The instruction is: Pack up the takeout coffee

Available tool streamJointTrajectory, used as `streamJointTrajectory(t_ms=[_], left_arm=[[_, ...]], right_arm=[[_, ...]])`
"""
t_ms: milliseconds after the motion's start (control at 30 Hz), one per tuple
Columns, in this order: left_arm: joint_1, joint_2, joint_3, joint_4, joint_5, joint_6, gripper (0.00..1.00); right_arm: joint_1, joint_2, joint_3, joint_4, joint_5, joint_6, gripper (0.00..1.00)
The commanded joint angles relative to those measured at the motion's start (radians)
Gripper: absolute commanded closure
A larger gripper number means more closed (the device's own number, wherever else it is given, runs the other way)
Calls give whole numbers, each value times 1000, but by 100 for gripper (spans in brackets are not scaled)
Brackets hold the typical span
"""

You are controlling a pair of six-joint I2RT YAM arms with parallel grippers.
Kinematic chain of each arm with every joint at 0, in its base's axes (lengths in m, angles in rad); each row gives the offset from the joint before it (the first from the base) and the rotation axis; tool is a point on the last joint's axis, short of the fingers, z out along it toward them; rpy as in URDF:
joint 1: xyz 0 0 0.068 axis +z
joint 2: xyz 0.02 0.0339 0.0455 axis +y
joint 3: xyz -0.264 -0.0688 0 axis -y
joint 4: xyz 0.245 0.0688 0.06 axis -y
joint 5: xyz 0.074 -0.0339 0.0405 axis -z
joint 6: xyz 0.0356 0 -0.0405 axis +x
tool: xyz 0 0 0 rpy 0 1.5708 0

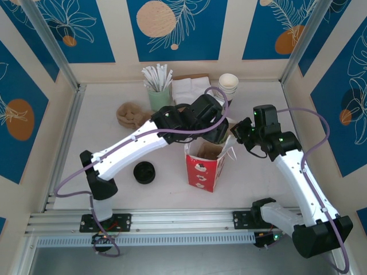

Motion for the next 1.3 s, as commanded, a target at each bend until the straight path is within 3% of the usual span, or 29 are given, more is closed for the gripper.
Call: streamJointTrajectory(t_ms=[0,500,1000,1267], left_arm=[[-4,24,4,-43,20,-1,35],[2,62,-198,135,7,-65,35],[18,46,-199,152,-20,-36,35],[17,17,-190,119,-96,4,35]], right_arm=[[-9,9,38,-18,7,2,100],[-67,32,-72,204,-165,-49,100],[-152,-129,-241,382,-379,-169,100],[-196,-189,-332,505,-460,-128,100]])
